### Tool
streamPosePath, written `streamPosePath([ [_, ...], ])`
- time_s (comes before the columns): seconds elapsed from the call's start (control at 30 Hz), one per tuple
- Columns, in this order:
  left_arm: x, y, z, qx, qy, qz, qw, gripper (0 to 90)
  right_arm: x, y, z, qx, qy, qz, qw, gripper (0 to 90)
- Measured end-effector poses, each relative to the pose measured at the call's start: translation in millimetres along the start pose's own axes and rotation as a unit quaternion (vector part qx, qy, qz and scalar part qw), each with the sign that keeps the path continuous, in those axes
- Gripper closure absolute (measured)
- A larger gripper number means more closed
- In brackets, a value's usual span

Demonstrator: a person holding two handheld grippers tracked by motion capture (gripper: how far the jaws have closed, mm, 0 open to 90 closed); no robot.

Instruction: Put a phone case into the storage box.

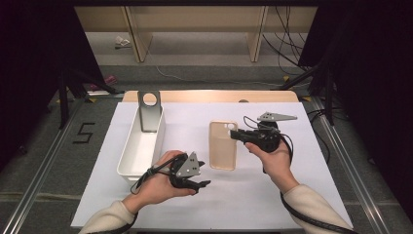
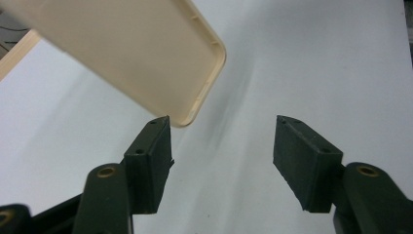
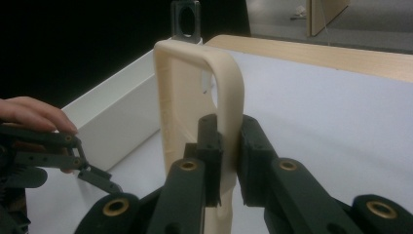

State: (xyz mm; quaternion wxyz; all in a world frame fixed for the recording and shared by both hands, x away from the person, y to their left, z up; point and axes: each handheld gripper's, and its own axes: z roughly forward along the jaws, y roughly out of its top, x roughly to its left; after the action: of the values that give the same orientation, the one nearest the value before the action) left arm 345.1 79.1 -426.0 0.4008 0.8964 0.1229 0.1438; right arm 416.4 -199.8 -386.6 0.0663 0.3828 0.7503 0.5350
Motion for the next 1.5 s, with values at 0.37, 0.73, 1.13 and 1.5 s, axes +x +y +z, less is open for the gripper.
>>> streamPosePath([
  [0.37,8.2,-6.9,-6.8,-0.029,0.032,-0.059,0.9973,24.0,0.7,-8.1,-16.0,-0.005,-0.001,0.002,1.0000,81.8],
  [0.73,10.9,-5.3,-8.2,-0.044,0.048,-0.086,0.9942,16.2,3.4,-13.5,-23.4,-0.010,-0.002,-0.001,0.9999,81.7],
  [1.13,13.5,9.4,-13.9,-0.088,0.063,-0.128,0.9858,21.6,10.3,-19.9,-28.4,-0.015,-0.007,-0.011,0.9998,81.6],
  [1.5,15.9,27.5,-13.0,-0.117,0.076,-0.165,0.9764,31.5,12.6,-21.7,-27.4,-0.014,-0.005,-0.010,0.9998,81.5],
])
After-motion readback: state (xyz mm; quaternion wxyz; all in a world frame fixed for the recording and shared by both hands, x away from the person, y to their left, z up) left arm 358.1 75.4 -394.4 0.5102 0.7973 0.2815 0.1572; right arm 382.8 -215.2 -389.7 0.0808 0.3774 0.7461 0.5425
